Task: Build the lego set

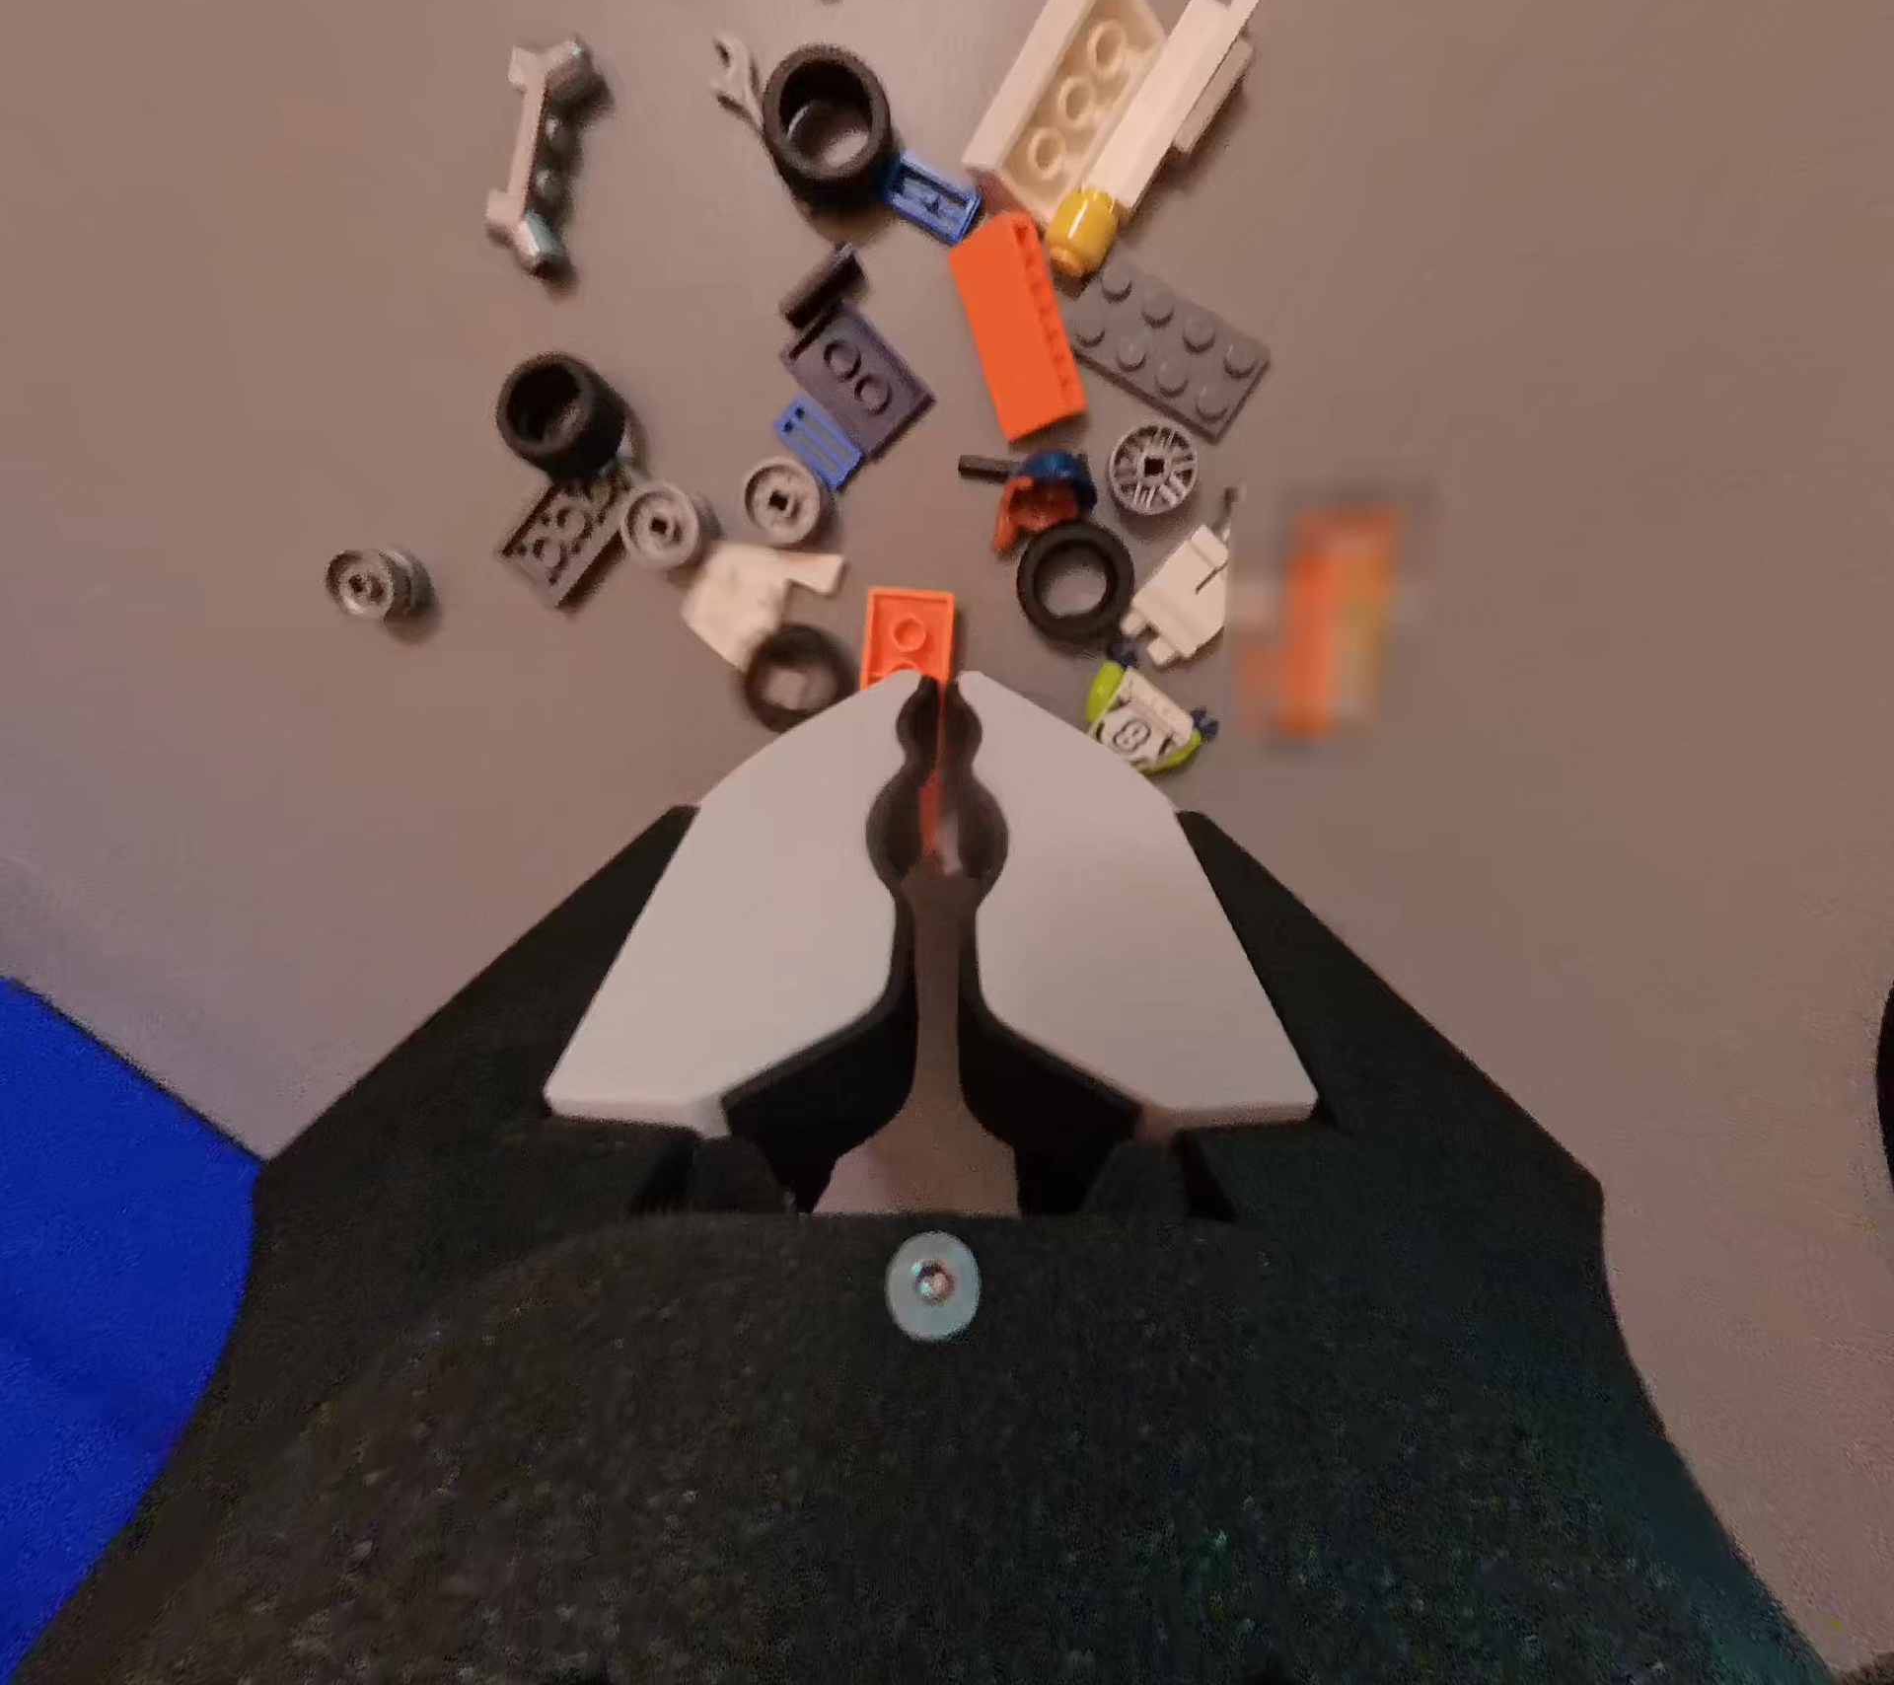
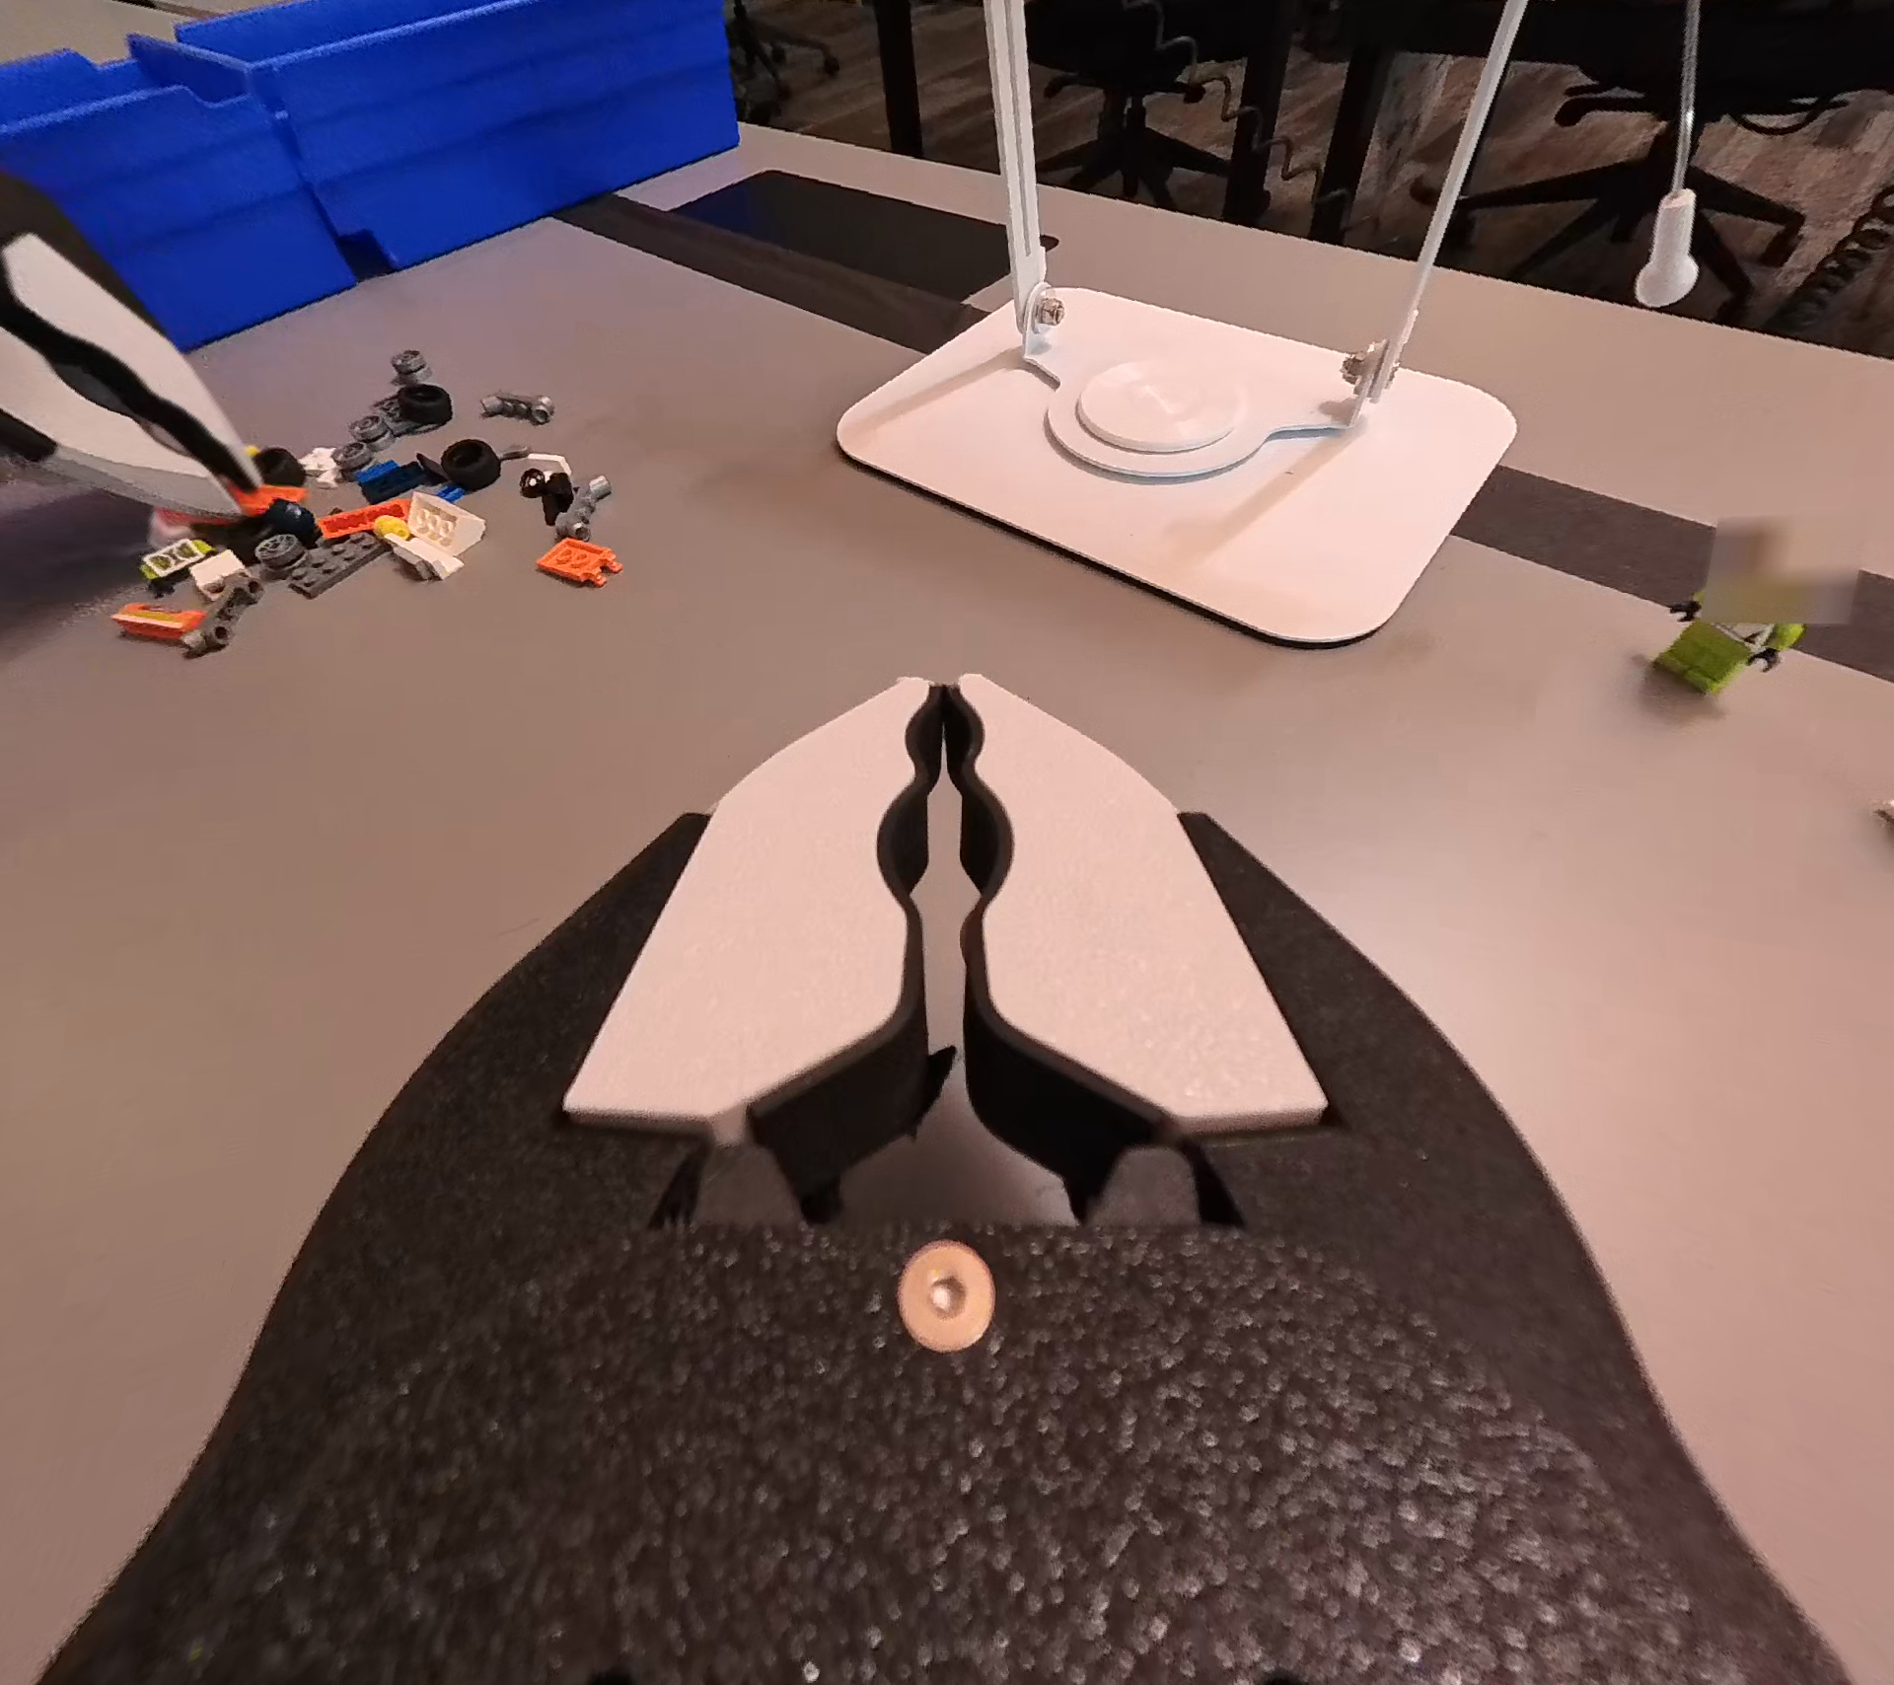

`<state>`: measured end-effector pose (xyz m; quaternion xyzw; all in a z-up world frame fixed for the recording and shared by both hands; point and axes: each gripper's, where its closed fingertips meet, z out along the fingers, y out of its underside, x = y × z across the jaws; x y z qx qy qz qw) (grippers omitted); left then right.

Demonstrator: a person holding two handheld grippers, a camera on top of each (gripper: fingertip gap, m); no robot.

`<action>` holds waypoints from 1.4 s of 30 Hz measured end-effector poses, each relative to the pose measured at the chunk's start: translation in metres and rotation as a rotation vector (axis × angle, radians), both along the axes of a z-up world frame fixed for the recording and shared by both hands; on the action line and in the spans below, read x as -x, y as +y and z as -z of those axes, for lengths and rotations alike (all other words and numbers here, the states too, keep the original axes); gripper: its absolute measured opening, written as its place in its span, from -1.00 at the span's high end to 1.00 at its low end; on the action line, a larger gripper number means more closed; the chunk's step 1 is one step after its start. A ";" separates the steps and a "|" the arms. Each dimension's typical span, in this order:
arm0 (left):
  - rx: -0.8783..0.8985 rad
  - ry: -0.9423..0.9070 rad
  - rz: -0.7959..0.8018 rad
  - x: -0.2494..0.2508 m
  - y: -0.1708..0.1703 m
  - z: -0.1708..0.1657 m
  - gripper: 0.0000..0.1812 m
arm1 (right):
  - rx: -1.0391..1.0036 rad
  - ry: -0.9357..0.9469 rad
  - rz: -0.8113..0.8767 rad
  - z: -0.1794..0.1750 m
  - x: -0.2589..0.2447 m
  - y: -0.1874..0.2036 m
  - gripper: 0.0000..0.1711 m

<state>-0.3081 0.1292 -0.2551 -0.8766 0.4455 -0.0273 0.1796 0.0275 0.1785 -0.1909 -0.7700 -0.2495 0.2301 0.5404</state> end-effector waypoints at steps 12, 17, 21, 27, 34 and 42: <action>-0.050 -0.031 -0.059 0.019 -0.004 -0.020 0.82 | 0.007 -0.005 -0.011 0.001 0.003 -0.002 1.00; -0.035 -0.145 0.038 -0.029 -0.001 -0.021 0.75 | 0.008 -0.013 -0.017 0.002 0.004 -0.003 1.00; 0.002 -0.144 0.061 -0.043 0.005 -0.007 0.72 | 0.009 -0.017 -0.021 0.002 0.004 -0.003 1.00; 0.063 -0.149 0.077 -0.034 -0.005 -0.001 0.83 | 0.017 -0.012 -0.022 0.003 0.003 -0.003 1.00; 0.097 -0.107 0.031 0.005 -0.024 -0.011 0.87 | 0.023 -0.017 -0.030 0.005 0.006 -0.004 1.00; -0.074 -0.118 0.046 -0.013 0.007 -0.027 0.81 | 0.024 -0.028 -0.034 0.007 0.008 -0.005 1.00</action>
